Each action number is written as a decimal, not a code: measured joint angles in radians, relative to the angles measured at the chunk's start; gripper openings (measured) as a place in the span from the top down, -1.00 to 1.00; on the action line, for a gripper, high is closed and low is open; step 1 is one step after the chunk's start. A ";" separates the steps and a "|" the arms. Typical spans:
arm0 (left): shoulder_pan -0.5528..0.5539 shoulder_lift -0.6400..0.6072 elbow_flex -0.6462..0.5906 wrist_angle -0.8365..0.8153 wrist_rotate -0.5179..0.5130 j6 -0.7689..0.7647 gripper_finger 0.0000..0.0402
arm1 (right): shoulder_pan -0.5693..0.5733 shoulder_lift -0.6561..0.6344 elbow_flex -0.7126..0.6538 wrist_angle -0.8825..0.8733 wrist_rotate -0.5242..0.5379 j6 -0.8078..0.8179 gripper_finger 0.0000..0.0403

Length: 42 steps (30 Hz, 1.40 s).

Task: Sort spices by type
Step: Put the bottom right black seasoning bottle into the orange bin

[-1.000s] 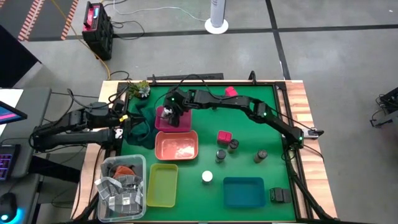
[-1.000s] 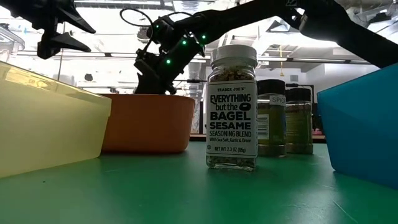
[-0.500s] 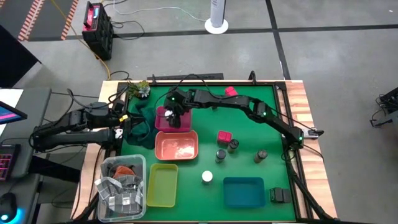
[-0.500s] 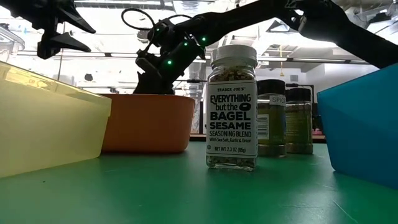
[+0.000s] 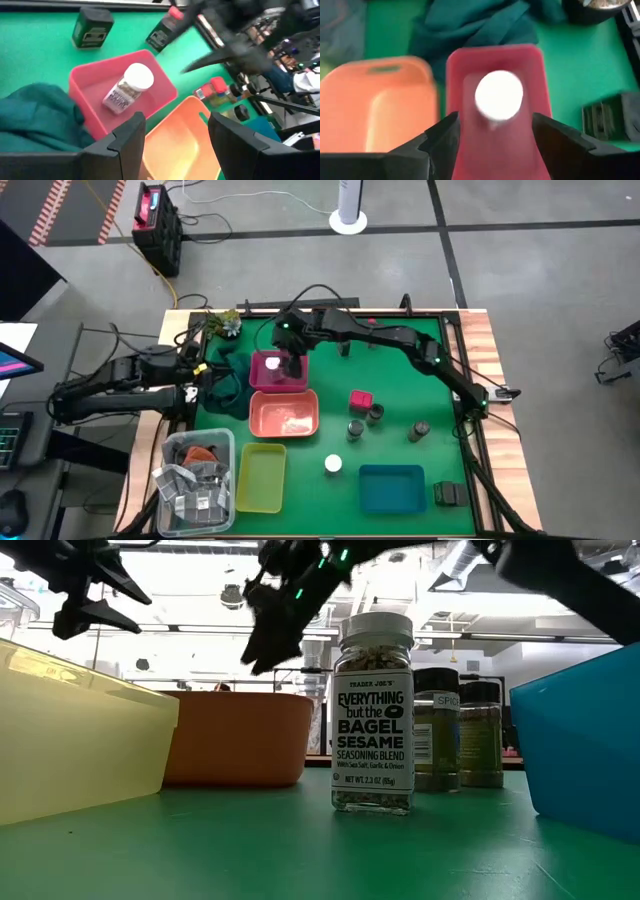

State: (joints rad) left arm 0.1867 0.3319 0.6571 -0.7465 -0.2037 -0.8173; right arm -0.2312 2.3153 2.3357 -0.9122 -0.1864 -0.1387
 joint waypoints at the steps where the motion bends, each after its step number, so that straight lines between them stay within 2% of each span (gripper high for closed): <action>1: 0.000 0.004 0.000 -0.006 -0.007 -0.009 -0.02 | 0.015 -0.023 0.001 -0.059 0.000 -0.018 -0.35; 5: 0.000 0.012 0.000 -0.001 -0.080 -0.045 -0.02 | 0.110 -0.080 0.002 -0.212 -0.003 -0.035 -0.35; 10: 0.000 0.032 0.000 0.005 -0.129 -0.096 -0.02 | 0.269 -0.140 0.000 -0.272 0.020 0.037 -0.35; 12: -0.004 0.045 0.000 0.026 -0.112 -0.098 -0.02 | 0.342 -0.161 0.003 -0.285 0.056 0.092 -0.35; 16: -0.024 0.079 0.000 0.151 -0.058 -0.008 -0.02 | 0.480 -0.170 0.000 -0.314 0.158 0.212 -0.35; 21: -0.056 0.146 0.000 0.300 0.090 0.104 -0.02 | 0.598 -0.156 0.002 -0.363 0.190 0.428 -0.35; 25: -0.097 0.209 0.000 0.312 0.180 0.129 -0.02 | 0.645 -0.101 -0.005 -0.428 0.200 0.580 -0.35; 33: -0.159 0.253 0.000 0.317 0.151 0.101 -0.02 | 0.663 -0.086 -0.004 -0.513 0.217 0.786 -0.35; 37: -0.177 0.234 0.000 0.318 0.147 0.082 -0.02 | 0.692 -0.089 -0.004 -0.672 0.236 0.891 -0.35; 42: -0.180 0.205 0.000 0.318 0.136 0.051 -0.02 | 0.744 -0.100 -0.024 -0.657 0.296 0.930 -0.35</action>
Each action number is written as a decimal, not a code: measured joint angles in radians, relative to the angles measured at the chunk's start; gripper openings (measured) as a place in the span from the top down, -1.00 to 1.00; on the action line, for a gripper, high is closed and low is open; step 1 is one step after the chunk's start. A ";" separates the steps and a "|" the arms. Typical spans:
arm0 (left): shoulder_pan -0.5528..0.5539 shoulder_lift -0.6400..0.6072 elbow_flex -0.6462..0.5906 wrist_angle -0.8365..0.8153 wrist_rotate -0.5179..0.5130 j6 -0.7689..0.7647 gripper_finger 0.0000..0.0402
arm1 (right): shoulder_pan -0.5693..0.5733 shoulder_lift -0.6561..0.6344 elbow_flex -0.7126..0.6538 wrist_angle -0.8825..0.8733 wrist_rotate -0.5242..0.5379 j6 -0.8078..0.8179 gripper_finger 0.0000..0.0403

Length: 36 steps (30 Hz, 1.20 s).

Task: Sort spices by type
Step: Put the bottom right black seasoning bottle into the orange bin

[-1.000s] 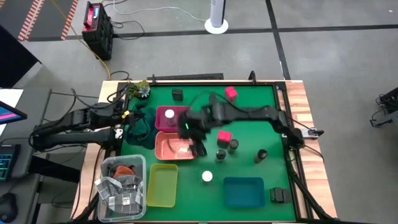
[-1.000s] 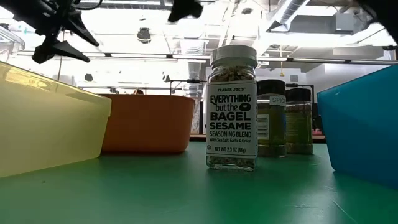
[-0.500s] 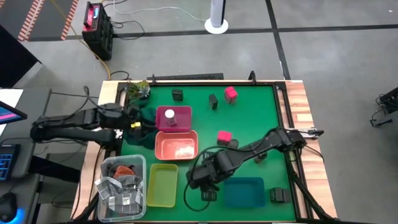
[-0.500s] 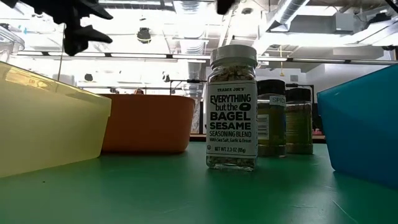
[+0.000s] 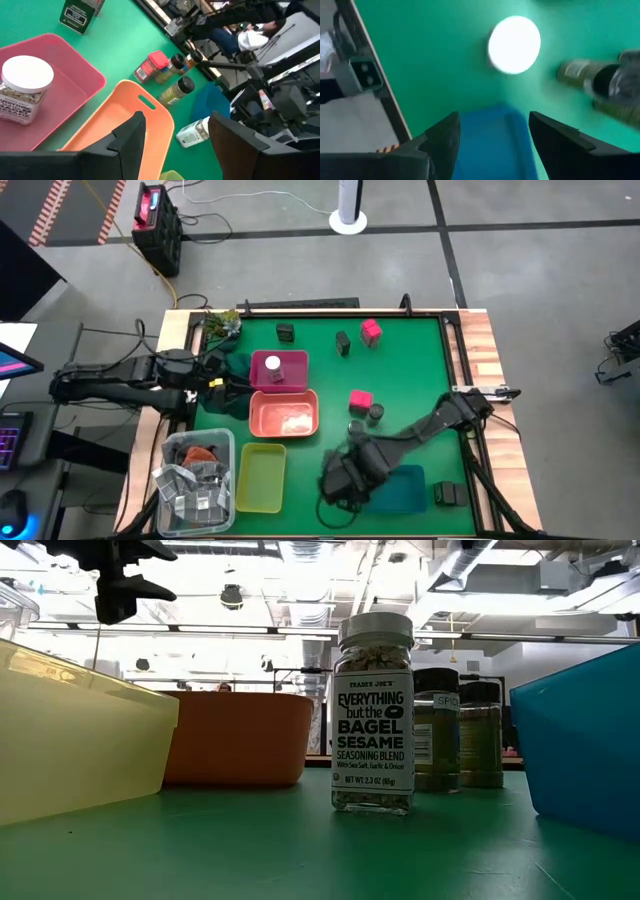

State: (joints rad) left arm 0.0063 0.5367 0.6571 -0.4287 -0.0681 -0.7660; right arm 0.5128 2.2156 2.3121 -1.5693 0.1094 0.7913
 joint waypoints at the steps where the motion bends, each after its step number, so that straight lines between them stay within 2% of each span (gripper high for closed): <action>1: 0.000 -0.005 0.000 0.000 0.000 -0.002 -0.02 | -0.004 -0.007 -0.019 -0.003 0.002 0.010 -0.35; 4: 0.000 -0.010 0.000 0.000 0.000 -0.002 -0.02 | -0.022 -0.039 -0.093 -0.001 0.053 0.023 -0.35; 12: 0.000 -0.010 0.000 0.000 0.000 -0.001 -0.02 | -0.055 -0.214 -0.345 0.025 0.080 0.031 -0.35; 22: 0.000 -0.007 0.000 -0.008 0.000 0.002 -0.02 | -0.096 -0.515 -0.771 0.392 0.076 -0.055 -0.35; 27: 0.000 -0.007 0.000 -0.019 0.000 0.001 -0.02 | -0.113 -0.599 -0.846 0.275 0.071 -0.004 -0.35; 31: 0.000 -0.007 0.000 -0.038 0.000 -0.003 -0.02 | -0.122 -0.675 -0.897 0.213 0.008 0.056 -0.35; 36: 0.001 -0.007 0.000 -0.030 -0.020 -0.005 -0.02 | -0.147 -0.765 -1.023 0.213 -0.159 0.160 -0.35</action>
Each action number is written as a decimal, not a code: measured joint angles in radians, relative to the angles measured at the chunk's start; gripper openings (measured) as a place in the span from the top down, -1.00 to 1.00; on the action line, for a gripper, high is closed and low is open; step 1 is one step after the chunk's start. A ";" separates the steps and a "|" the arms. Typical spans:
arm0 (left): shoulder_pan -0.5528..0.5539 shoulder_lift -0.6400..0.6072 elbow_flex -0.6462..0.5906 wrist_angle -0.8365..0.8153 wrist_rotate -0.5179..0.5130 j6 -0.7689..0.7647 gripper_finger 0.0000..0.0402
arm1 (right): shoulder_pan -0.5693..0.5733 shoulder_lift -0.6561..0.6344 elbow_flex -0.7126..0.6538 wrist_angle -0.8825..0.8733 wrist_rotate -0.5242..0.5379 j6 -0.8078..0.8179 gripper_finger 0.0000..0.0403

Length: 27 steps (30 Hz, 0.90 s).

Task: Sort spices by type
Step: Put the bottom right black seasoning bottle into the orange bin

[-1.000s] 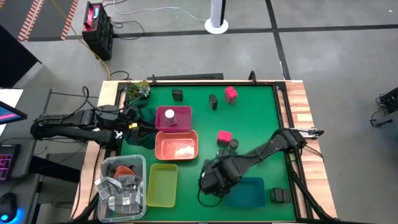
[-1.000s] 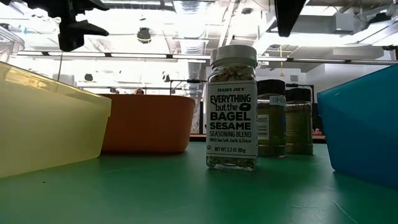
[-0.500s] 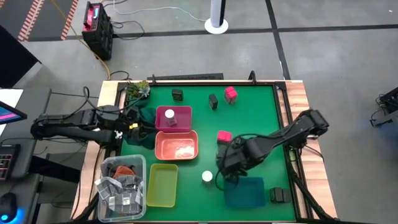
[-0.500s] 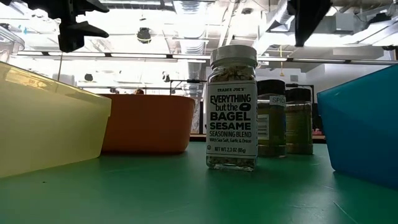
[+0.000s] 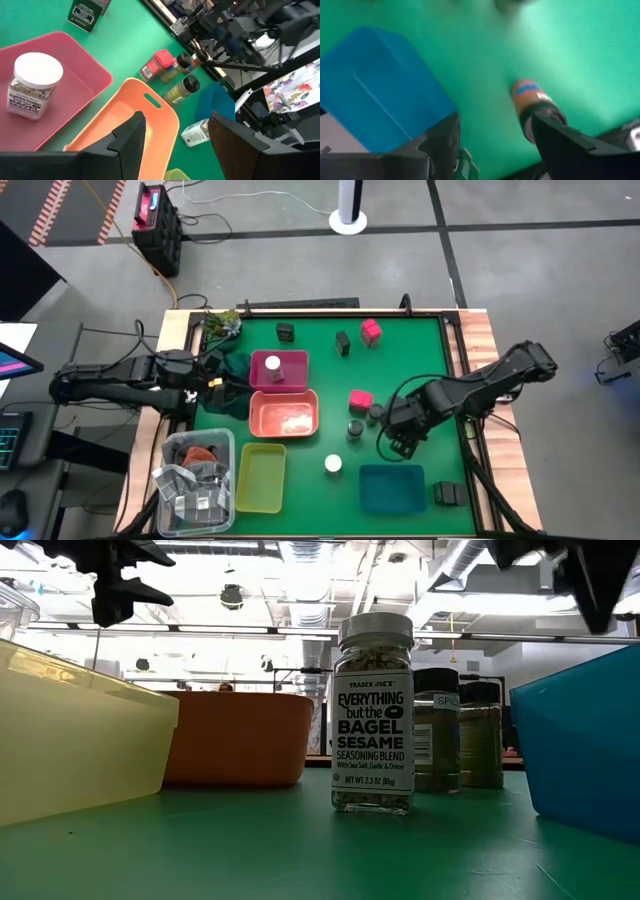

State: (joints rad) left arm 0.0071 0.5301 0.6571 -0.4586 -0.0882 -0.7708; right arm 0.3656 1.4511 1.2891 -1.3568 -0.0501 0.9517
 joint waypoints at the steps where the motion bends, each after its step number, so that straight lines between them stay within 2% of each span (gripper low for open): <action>1: 0.000 0.000 0.000 0.000 -0.003 0.000 -0.02 | -0.002 -0.011 -0.020 -0.005 -0.012 0.022 -0.35; 7: 0.000 0.000 0.000 0.000 -0.006 0.000 -0.02 | 0.008 -0.046 -0.052 -0.097 0.041 0.153 -0.35; 10: 0.000 0.000 0.000 0.000 -0.006 0.001 -0.02 | 0.023 -0.046 -0.051 -0.120 0.078 0.156 -0.35; 15: 0.000 0.000 0.000 0.000 -0.008 0.007 -0.02 | 0.020 -0.040 -0.081 -0.136 0.080 0.117 -0.37; 21: 0.000 0.000 0.000 -0.008 -0.008 0.007 -0.02 | -0.002 -0.075 -0.146 -0.005 0.001 0.098 -0.61; 27: 0.000 0.000 0.000 -0.030 -0.008 0.018 -0.02 | -0.011 -0.103 -0.224 0.000 -0.002 0.098 -0.89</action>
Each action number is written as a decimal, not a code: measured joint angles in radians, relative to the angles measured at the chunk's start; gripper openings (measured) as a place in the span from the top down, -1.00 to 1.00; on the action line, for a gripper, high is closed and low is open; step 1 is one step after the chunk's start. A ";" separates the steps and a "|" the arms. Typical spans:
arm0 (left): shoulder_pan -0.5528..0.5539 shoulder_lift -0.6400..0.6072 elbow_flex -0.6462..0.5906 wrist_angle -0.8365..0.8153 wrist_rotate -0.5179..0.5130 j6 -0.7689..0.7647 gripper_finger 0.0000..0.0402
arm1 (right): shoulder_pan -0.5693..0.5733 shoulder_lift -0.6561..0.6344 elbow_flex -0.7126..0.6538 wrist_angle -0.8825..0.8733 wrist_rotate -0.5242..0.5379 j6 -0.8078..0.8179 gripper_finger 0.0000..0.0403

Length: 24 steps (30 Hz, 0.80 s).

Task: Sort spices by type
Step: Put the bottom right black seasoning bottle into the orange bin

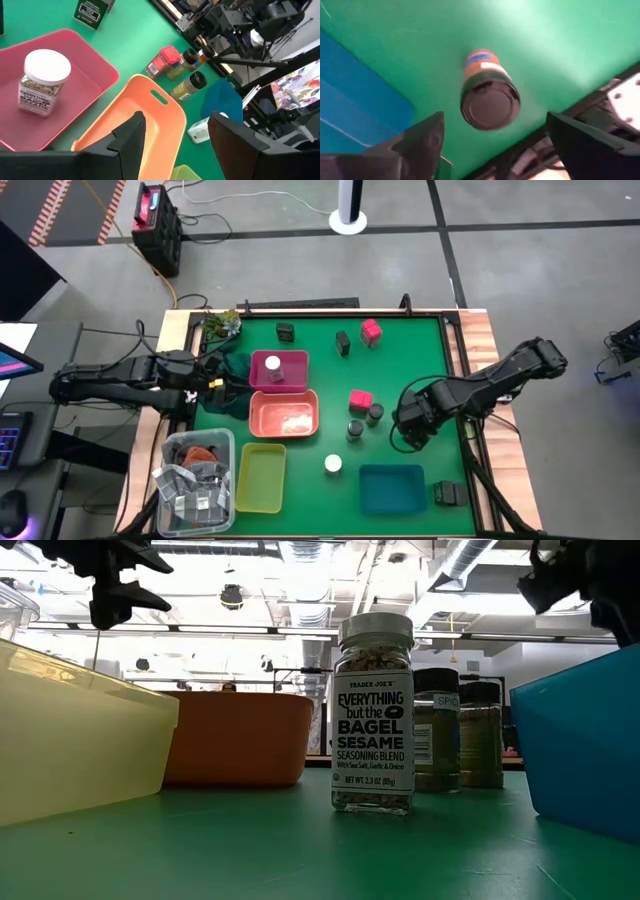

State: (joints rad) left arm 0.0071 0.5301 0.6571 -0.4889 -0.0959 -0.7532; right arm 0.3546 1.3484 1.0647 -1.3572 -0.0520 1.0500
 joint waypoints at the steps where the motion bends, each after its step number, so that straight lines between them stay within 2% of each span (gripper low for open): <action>1: 0.000 0.000 0.000 -0.001 0.000 0.006 -0.02 | 0.000 -0.003 -0.014 0.019 0.000 -0.001 -0.92; 6: 0.000 0.000 0.000 -0.001 -0.015 0.009 -0.02 | 0.001 -0.004 -0.081 0.085 -0.005 -0.010 -0.92; 12: 0.000 0.000 0.000 -0.001 -0.018 0.009 -0.02 | 0.003 -0.003 -0.142 0.162 -0.005 -0.009 -0.79; 16: 0.000 0.000 0.000 -0.001 -0.021 0.009 -0.02 | 0.003 -0.003 -0.167 0.221 -0.005 -0.035 -0.58; 21: 0.000 0.000 0.000 -0.001 -0.021 0.009 -0.02 | 0.001 -0.003 -0.189 0.252 -0.014 -0.058 -0.17; 24: 0.000 -0.001 0.000 -0.001 -0.021 0.009 -0.02 | 0.000 -0.003 -0.190 0.252 -0.017 -0.064 -0.11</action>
State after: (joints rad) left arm 0.0074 0.5289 0.6571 -0.4896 -0.1169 -0.7441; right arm 0.3550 1.3453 0.8749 -1.1057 -0.0688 0.9859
